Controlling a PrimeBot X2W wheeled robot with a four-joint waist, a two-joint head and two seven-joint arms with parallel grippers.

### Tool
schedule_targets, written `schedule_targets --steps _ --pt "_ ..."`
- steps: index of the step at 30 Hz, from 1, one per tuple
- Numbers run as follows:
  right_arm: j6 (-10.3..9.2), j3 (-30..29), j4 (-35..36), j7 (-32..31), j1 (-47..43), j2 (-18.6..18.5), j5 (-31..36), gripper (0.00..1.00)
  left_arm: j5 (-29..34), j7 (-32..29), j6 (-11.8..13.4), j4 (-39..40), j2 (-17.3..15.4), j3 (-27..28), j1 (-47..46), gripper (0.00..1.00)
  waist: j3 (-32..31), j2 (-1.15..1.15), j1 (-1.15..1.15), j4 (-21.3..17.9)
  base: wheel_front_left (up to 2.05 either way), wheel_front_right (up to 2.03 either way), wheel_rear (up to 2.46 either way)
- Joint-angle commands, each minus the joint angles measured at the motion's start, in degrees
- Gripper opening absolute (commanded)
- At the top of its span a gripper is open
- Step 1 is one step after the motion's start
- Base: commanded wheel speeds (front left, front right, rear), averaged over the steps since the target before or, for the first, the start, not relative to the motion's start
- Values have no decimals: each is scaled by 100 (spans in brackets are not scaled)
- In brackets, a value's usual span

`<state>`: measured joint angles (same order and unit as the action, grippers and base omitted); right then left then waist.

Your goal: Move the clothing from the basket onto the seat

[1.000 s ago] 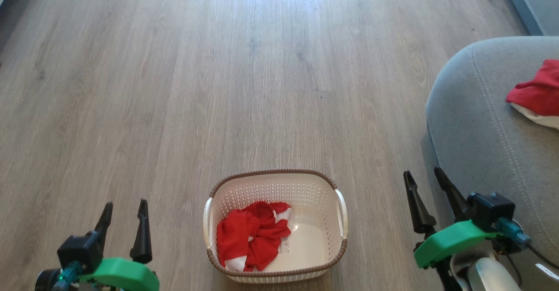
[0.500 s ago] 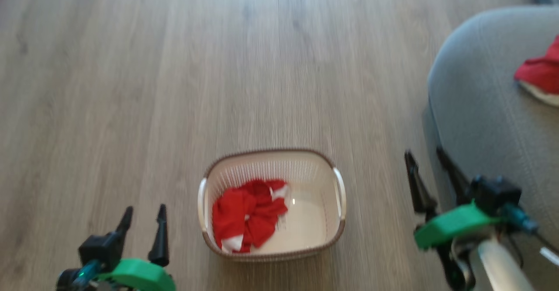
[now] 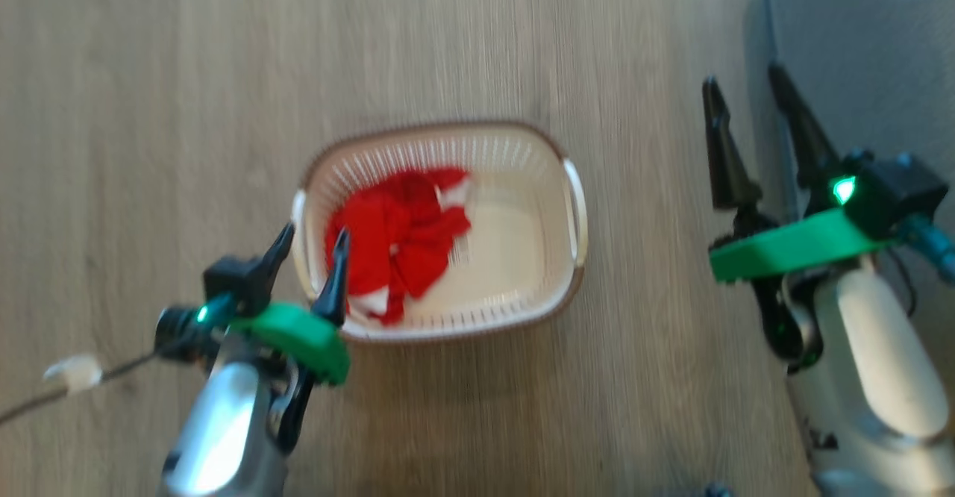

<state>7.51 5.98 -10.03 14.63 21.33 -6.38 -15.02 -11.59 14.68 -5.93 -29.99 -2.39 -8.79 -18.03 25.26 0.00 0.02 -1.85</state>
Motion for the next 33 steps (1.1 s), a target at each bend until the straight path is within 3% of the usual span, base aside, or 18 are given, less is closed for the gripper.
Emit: schedule_targets --steps 1,9,17,26,33 --pt "-2 117 225 37 143 -57 53 100 -18 32 -26 3 -49 78 -246 100 823 0 -2 -172 0 0 0" --pt "-2 182 394 37 605 -6 102 100 300 32 -75 -1007 -49 -379 -1551 100 1825 0 -2 -420 0 0 0" --pt "-2 221 456 37 786 150 89 100 1032 32 -2 -2556 -131 -986 -2751 100 2377 0 -2 -710 0 0 0" --pt "-2 221 508 37 812 301 10 100 1827 -482 419 -3879 -283 -1691 -3876 100 2830 0 -2 -1015 0 0 0" --pt "-2 247 534 37 850 338 -61 100 2213 -1170 654 -4234 -451 -2077 -4204 100 3026 0 -2 -1171 0 0 0"
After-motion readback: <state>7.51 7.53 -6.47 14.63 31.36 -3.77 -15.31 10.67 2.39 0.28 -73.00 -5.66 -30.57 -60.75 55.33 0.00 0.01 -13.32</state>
